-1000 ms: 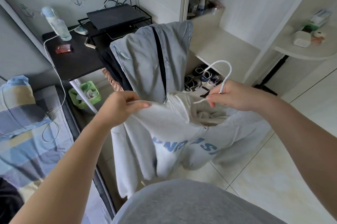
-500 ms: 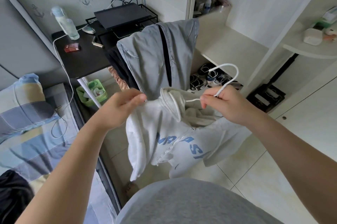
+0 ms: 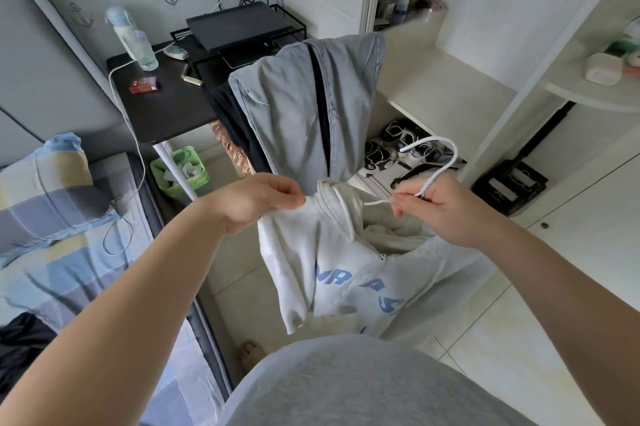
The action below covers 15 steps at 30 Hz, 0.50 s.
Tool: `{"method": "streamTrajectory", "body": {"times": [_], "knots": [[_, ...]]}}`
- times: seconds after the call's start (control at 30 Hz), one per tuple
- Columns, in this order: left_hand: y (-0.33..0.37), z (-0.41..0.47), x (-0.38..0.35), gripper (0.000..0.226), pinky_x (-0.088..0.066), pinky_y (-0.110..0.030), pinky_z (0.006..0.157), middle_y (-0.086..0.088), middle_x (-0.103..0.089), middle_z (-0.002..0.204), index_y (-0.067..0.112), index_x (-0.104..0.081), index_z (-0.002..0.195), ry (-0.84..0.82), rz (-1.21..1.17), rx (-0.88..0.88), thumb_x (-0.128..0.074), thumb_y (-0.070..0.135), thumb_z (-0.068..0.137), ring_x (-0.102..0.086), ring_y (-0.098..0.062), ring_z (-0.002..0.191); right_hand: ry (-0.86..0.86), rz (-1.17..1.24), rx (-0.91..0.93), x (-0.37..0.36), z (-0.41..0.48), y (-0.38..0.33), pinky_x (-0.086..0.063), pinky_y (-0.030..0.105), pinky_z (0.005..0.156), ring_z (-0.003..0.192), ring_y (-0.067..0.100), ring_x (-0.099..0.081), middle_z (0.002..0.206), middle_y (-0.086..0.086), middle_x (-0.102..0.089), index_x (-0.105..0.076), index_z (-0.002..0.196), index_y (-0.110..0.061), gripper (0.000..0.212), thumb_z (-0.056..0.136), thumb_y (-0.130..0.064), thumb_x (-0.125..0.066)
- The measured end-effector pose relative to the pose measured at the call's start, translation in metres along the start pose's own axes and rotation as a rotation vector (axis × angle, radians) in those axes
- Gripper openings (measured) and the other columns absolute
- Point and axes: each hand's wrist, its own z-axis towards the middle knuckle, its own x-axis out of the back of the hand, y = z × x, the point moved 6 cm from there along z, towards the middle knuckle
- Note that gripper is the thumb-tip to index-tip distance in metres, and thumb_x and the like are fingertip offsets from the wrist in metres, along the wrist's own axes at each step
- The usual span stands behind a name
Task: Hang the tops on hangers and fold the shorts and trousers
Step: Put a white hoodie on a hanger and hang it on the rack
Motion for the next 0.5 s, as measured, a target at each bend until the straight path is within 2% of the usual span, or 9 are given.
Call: {"method": "streamTrajectory", "body": {"times": [0.03,0.07,0.13,0.17,0.23,0.27,0.37,0.43,0.5], "knots": [[0.005,0.001,0.000,0.018,-0.034,-0.025,0.071,0.003,-0.049,0.069,0.011,-0.060,0.075,0.083,0.051,-0.074,-0.066,0.009,0.092,-0.044,-0.009,0.067,-0.008,-0.009,-0.033,0.001,-0.002,0.003,-0.027,0.030,0.053,0.051,0.031,-0.032,0.058,0.025,-0.039,-0.064,0.069,-0.018,0.033,0.101,-0.018,-0.056],[0.010,0.001,-0.001,0.019,-0.030,-0.027,0.070,0.001,-0.048,0.070,0.011,-0.060,0.076,0.153,0.058,-0.146,-0.062,0.008,0.095,-0.042,-0.011,0.069,-0.012,-0.020,-0.069,0.003,-0.003,0.007,-0.026,0.033,0.054,0.052,0.031,-0.032,0.060,0.026,-0.039,-0.063,0.068,-0.022,0.034,0.101,-0.021,-0.056],[0.018,-0.003,-0.007,0.018,-0.028,-0.032,0.069,-0.005,-0.050,0.074,0.010,-0.063,0.079,0.243,-0.005,-0.283,-0.061,0.008,0.097,-0.039,-0.021,0.072,-0.037,-0.072,-0.137,0.003,-0.004,0.016,-0.028,0.032,0.053,0.053,0.025,-0.033,0.059,0.017,-0.039,-0.064,0.068,-0.024,0.034,0.101,-0.026,-0.056],[0.024,-0.006,-0.011,0.016,-0.030,-0.033,0.067,-0.004,-0.053,0.074,0.010,-0.064,0.081,0.251,-0.029,-0.351,-0.062,0.009,0.097,-0.039,-0.022,0.072,-0.051,-0.120,-0.164,0.000,-0.003,0.020,-0.030,0.029,0.052,0.052,0.022,-0.037,0.056,0.011,-0.042,-0.065,0.068,-0.023,0.033,0.100,-0.027,-0.057],[0.039,-0.013,-0.021,0.012,-0.036,-0.025,0.066,0.004,-0.058,0.075,0.012,-0.066,0.083,0.186,0.033,-0.484,-0.063,0.011,0.095,-0.045,-0.019,0.070,-0.013,-0.209,-0.188,-0.003,-0.002,0.023,-0.032,0.021,0.049,0.050,0.018,-0.046,0.057,0.009,-0.053,-0.070,0.073,-0.021,0.028,0.098,-0.028,-0.058],[0.046,-0.016,-0.024,0.010,-0.040,-0.023,0.069,0.005,-0.061,0.079,0.013,-0.067,0.083,0.151,0.122,-0.527,-0.065,0.013,0.093,-0.050,-0.015,0.072,0.046,-0.215,-0.164,-0.002,-0.003,0.021,-0.034,0.023,0.050,0.054,0.021,-0.050,0.060,0.011,-0.057,-0.070,0.074,-0.020,0.028,0.098,-0.028,-0.058],[0.049,-0.019,-0.015,0.006,-0.048,-0.026,0.084,-0.004,-0.063,0.092,0.011,-0.071,0.084,0.202,0.369,-0.535,-0.077,0.010,0.084,-0.059,-0.013,0.092,0.194,-0.072,-0.017,0.006,-0.006,0.013,-0.041,0.042,0.060,0.065,0.038,-0.053,0.065,0.021,-0.056,-0.065,0.069,-0.017,0.032,0.097,-0.030,-0.054],[0.036,-0.019,-0.005,0.020,-0.049,-0.028,0.087,-0.006,-0.063,0.098,0.009,-0.067,0.092,0.304,0.426,-0.467,-0.083,0.010,0.079,-0.059,-0.018,0.100,0.224,-0.021,0.031,0.006,-0.011,0.008,-0.040,0.045,0.058,0.058,0.038,-0.049,0.060,0.021,-0.052,-0.066,0.070,-0.018,0.034,0.094,-0.038,-0.052],[0.015,-0.017,-0.002,0.041,-0.047,-0.024,0.085,-0.001,-0.061,0.105,0.013,-0.057,0.106,0.394,0.438,-0.345,-0.086,0.015,0.077,-0.058,-0.016,0.101,0.253,-0.014,0.069,0.004,-0.015,0.002,-0.037,0.045,0.055,0.053,0.033,-0.044,0.054,0.016,-0.047,-0.066,0.070,-0.018,0.038,0.091,-0.044,-0.049]]}}
